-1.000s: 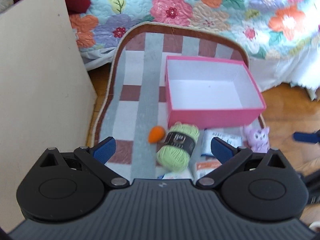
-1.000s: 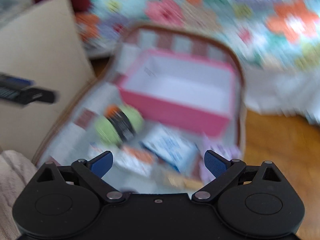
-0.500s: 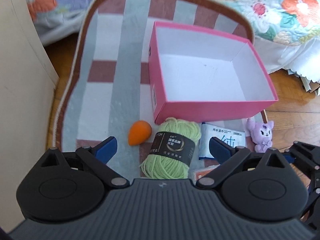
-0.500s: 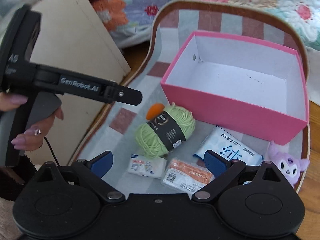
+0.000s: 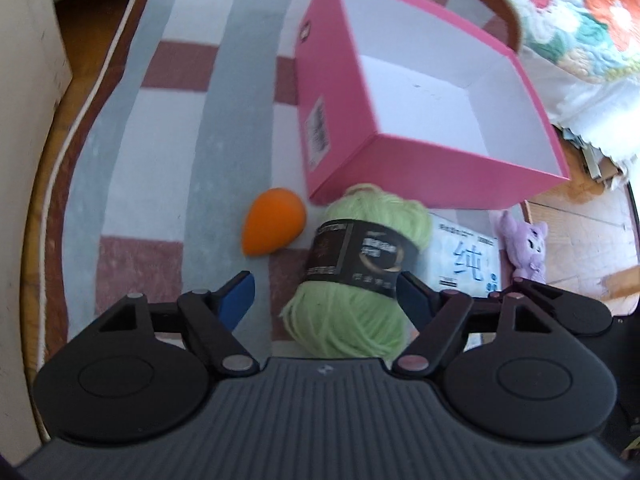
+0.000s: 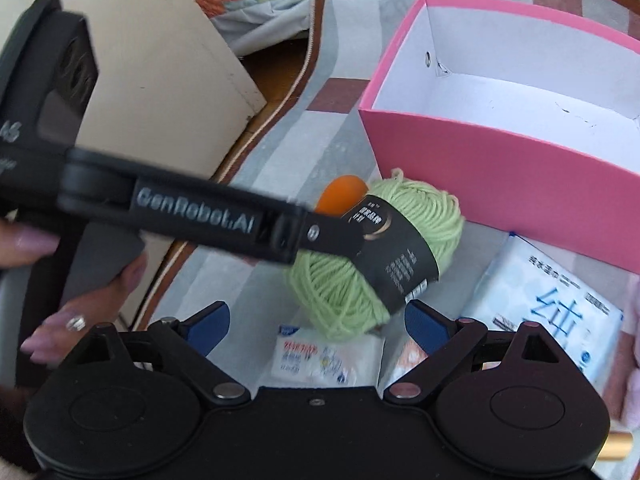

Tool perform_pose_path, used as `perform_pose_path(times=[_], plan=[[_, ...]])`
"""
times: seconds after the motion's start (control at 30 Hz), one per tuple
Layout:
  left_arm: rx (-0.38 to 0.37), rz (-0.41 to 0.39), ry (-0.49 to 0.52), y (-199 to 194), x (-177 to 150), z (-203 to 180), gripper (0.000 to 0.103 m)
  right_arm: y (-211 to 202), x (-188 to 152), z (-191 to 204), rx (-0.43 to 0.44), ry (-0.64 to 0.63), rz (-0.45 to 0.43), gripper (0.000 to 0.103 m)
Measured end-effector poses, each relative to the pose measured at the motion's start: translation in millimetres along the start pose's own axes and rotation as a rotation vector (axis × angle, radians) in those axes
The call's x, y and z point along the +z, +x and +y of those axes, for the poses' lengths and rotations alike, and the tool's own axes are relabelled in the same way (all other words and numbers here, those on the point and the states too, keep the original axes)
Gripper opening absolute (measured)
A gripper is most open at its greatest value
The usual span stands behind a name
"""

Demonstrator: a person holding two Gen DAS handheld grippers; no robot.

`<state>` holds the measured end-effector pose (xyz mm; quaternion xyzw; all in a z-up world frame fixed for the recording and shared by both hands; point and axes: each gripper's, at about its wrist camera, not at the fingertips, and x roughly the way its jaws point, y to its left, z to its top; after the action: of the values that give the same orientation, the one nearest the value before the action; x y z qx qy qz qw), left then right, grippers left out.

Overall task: Organize objects
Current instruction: 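Lower the left tool onto the green yarn ball and close it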

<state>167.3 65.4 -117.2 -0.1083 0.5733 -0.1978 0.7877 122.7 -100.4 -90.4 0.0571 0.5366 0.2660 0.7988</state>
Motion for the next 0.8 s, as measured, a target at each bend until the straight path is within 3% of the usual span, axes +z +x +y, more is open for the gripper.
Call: perform_pose_path(times=[0.13,0.2,0.27,0.4,0.47,0.67,0.8], plan=[[-0.067,-0.015,-0.047,8,-1,8,0.073,13,0,-6,-0.030,0.021,0.006,0.097],[-0.140,0.008,-0.076,13,-3,8,0.058,19,0,-12,-0.035,0.046,0.012,0.097],[-0.183,0.040,-0.113,18,-6,7,0.057,20,-1,-17,-0.030,0.065,0.002,0.097],[-0.174,0.049,-0.130,22,-10,1,0.059,21,-5,-24,-0.044,0.064,-0.007,0.098],[-0.090,0.030,-0.102,22,-11,-6,0.062,19,-7,-27,-0.049,0.064,-0.011,0.097],[-0.062,-0.006,-0.029,17,-16,-30,0.050,16,-14,-28,-0.113,-0.021,-0.039,0.080],[-0.062,-0.056,-0.009,-8,-26,-43,0.049,0,-19,-22,-0.119,-0.087,-0.078,0.074]])
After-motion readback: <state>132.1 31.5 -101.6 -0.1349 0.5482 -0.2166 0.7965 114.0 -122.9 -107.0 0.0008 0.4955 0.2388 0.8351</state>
